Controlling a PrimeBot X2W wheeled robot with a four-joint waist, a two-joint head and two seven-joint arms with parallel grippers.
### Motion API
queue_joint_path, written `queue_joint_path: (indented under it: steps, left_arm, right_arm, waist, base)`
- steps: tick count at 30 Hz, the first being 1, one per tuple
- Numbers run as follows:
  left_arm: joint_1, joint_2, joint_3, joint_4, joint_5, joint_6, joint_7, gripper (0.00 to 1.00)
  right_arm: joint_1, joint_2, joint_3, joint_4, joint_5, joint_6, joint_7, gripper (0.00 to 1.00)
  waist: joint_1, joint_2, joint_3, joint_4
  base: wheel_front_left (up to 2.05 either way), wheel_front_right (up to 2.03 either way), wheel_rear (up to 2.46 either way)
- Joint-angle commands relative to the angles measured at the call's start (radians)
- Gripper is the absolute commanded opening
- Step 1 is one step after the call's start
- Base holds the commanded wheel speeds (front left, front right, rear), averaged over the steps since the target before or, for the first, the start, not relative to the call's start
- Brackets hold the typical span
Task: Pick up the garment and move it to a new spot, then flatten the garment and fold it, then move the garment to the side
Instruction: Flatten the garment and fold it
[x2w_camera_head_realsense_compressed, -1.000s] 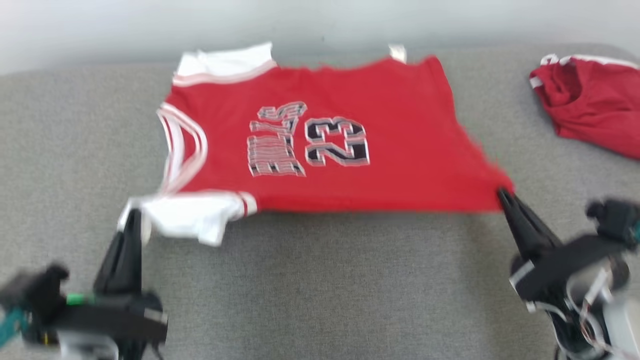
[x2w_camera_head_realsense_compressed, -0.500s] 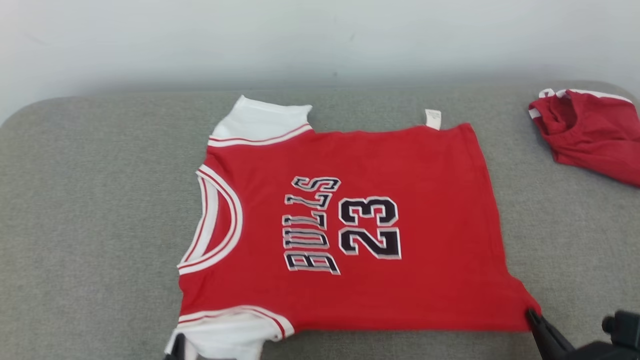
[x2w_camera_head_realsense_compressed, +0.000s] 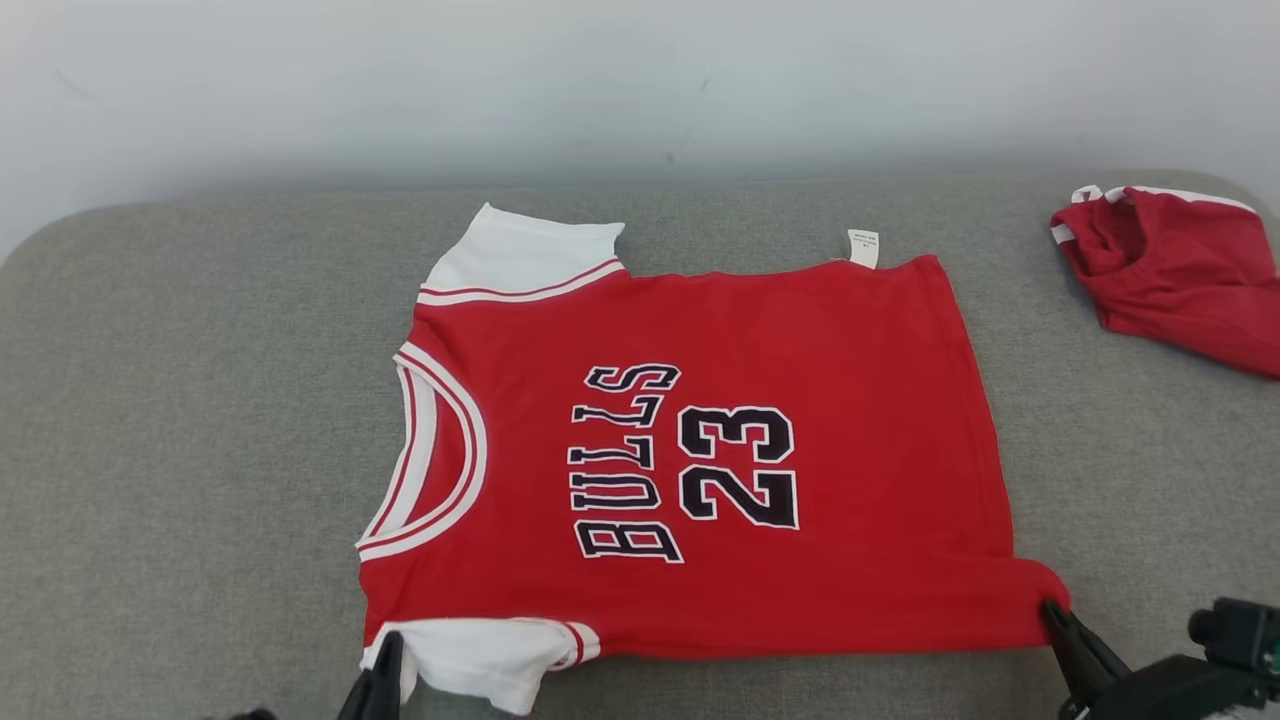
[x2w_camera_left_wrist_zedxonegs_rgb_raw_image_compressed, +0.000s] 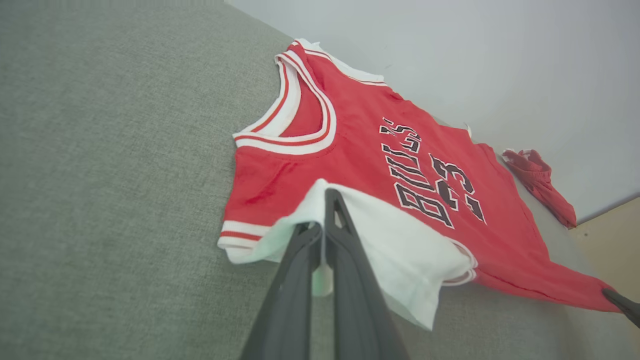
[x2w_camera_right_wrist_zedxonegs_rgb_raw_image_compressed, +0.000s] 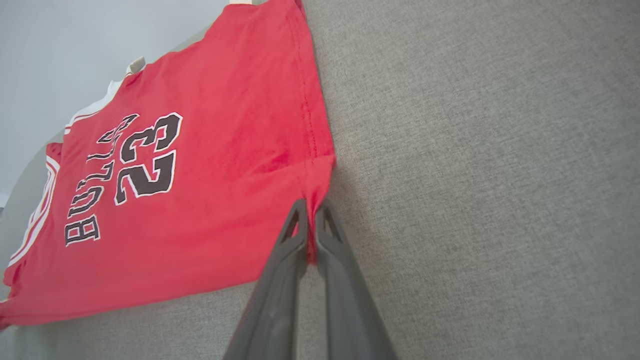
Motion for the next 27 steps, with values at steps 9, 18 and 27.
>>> queue_joint_path:
  steps: [9, 18, 27]
  left_arm:
    - [-0.205, 0.027, -0.005, 0.107, 0.033, -0.049, 0.050, 0.00]
    - [-0.409, 0.027, -0.021, 0.291, 0.050, -0.116, 0.101, 0.00]
    - [-0.582, -0.003, -0.073, 0.508, 0.083, -0.182, 0.101, 0.00]
  right_arm:
    - [-0.145, -0.011, 0.041, 0.065, -0.009, -0.003, 0.060, 0.00]
    - [-0.322, -0.032, 0.073, 0.212, -0.026, -0.003, 0.071, 0.00]
    - [-0.498, -0.049, 0.111, 0.396, -0.059, -0.003, -0.042, 0.00]
  waist:
    - [0.0000, 0.0000, 0.019, -0.012]
    - [0.0000, 0.0000, 0.052, -0.029]
    - [0.0000, 0.0000, 0.081, -0.034]
  base:
    - [0.00, 0.00, 0.00]
    - [0.00, 0.00, 0.00]
    - [0.00, 0.00, 0.00]
